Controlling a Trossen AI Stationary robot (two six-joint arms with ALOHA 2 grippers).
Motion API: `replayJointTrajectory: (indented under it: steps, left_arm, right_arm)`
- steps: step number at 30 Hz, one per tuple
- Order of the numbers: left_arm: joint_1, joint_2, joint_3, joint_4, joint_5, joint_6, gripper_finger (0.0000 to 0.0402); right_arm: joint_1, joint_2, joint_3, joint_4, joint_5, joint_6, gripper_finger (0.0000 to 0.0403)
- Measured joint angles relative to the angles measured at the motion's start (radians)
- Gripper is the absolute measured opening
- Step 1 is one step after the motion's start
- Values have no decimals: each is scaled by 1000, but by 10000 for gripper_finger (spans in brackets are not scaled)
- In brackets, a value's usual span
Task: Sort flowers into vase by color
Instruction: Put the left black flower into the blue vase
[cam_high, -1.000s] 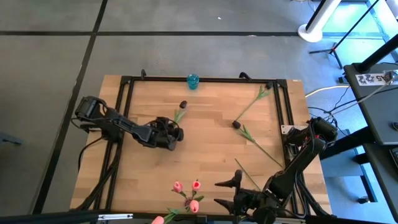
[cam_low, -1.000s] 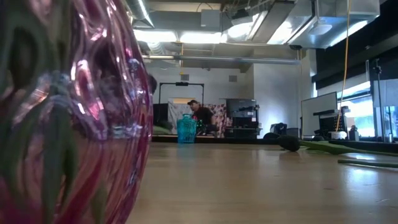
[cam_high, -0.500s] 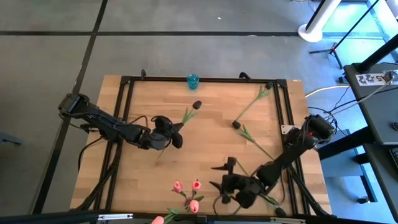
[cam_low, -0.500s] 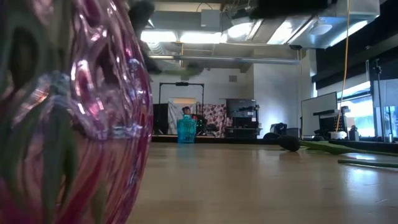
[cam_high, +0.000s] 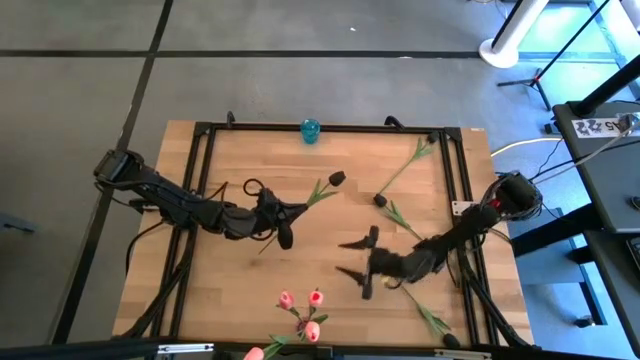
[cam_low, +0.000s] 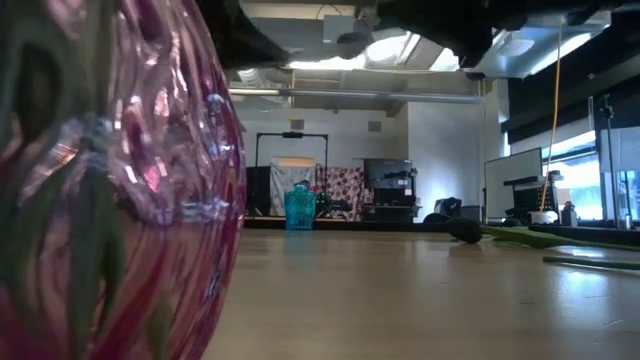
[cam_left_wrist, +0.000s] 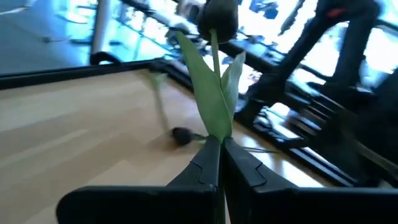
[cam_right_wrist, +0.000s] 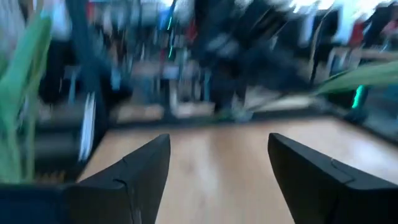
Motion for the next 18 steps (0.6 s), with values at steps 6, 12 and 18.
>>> replayJointTrajectory:
  steps: [6, 12, 18]
  left_arm:
    - [-34, 6, 0, 171, 110, 149, 1]
    - [-63, 47, 0, 366, 174, 287, 1]
    - [-52, 70, 0, 400, 179, 307, 1]
  right_arm:
    - [-124, -3, -118, 454, -55, -56, 271]
    - [-250, -2, -9, 360, -275, -9, 271]
    - [-282, -2, 109, 273, -324, -37, 262]
